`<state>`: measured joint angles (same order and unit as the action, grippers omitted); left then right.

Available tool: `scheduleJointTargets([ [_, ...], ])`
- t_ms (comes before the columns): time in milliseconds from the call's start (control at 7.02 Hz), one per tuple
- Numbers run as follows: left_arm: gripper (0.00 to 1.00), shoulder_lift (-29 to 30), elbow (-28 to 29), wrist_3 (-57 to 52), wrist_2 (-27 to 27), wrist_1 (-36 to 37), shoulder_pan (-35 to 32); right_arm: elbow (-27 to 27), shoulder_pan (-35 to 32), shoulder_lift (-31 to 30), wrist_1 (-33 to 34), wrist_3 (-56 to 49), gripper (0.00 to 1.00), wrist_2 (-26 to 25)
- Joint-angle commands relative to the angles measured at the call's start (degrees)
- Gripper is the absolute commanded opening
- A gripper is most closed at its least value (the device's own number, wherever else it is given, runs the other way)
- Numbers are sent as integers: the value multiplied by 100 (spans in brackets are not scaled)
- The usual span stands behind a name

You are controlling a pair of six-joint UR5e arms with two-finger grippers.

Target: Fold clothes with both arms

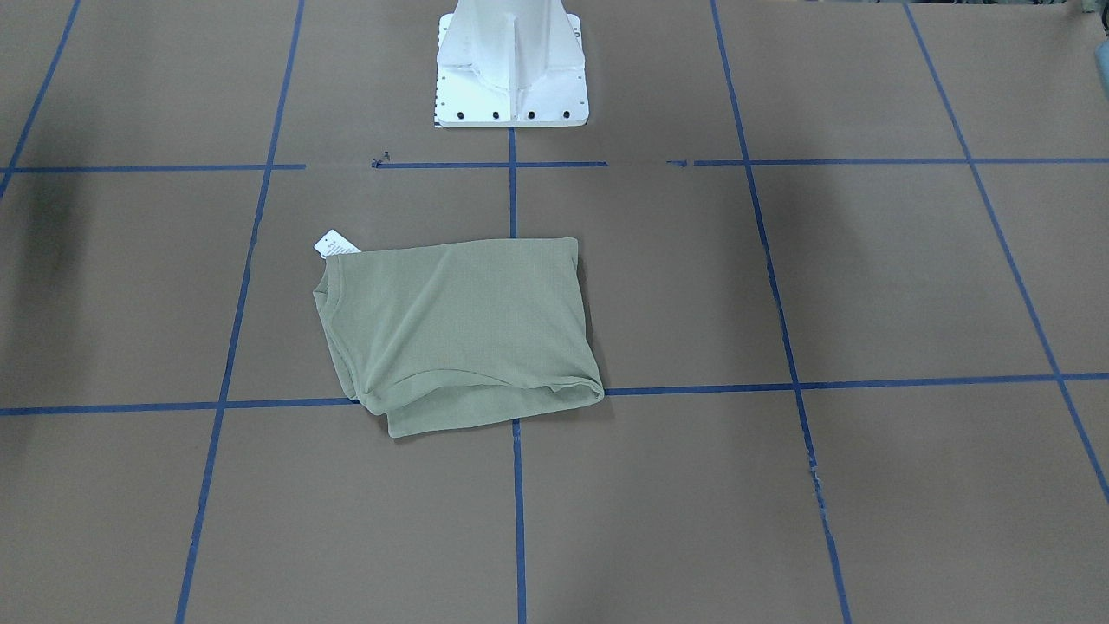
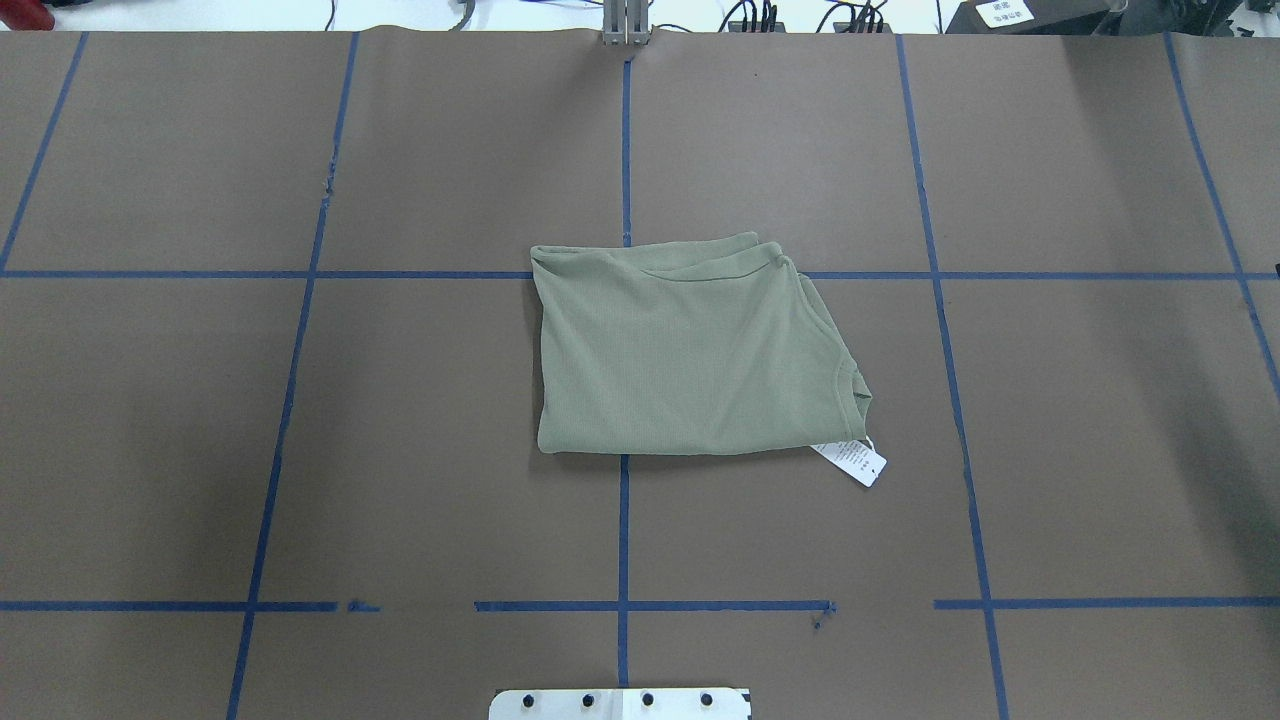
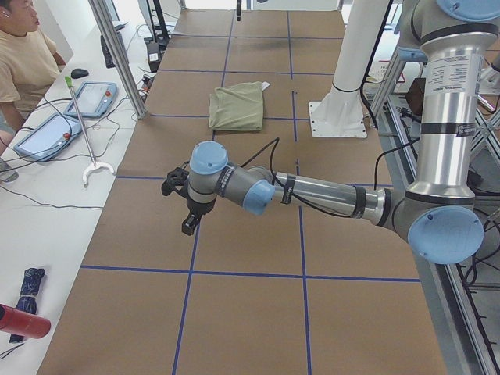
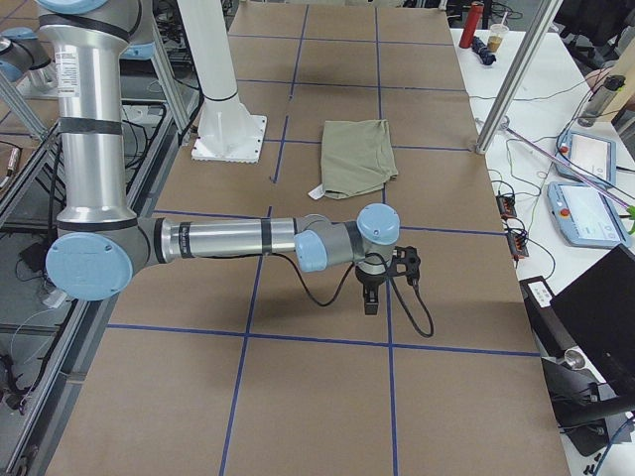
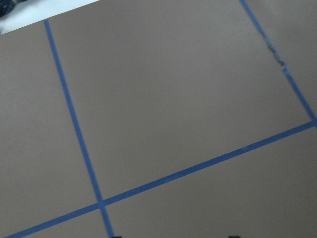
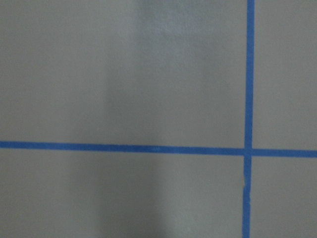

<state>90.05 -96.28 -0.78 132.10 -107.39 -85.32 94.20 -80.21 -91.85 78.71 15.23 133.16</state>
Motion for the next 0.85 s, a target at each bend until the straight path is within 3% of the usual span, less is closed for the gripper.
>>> scheduleJointTargets([
  [0,100,-23,251,-134,647,443,-423,20,-83,-236,126,-344,100,-88],
  [142,100,-119,-63,-133,624,847,-529,19,-109,-219,275,-441,100,-88],
  [427,100,-260,-381,181,47,878,-530,2,-109,-184,276,-442,100,-123],
  [712,100,-260,-418,192,44,878,-538,10,-109,-166,267,-434,100,-97],
])
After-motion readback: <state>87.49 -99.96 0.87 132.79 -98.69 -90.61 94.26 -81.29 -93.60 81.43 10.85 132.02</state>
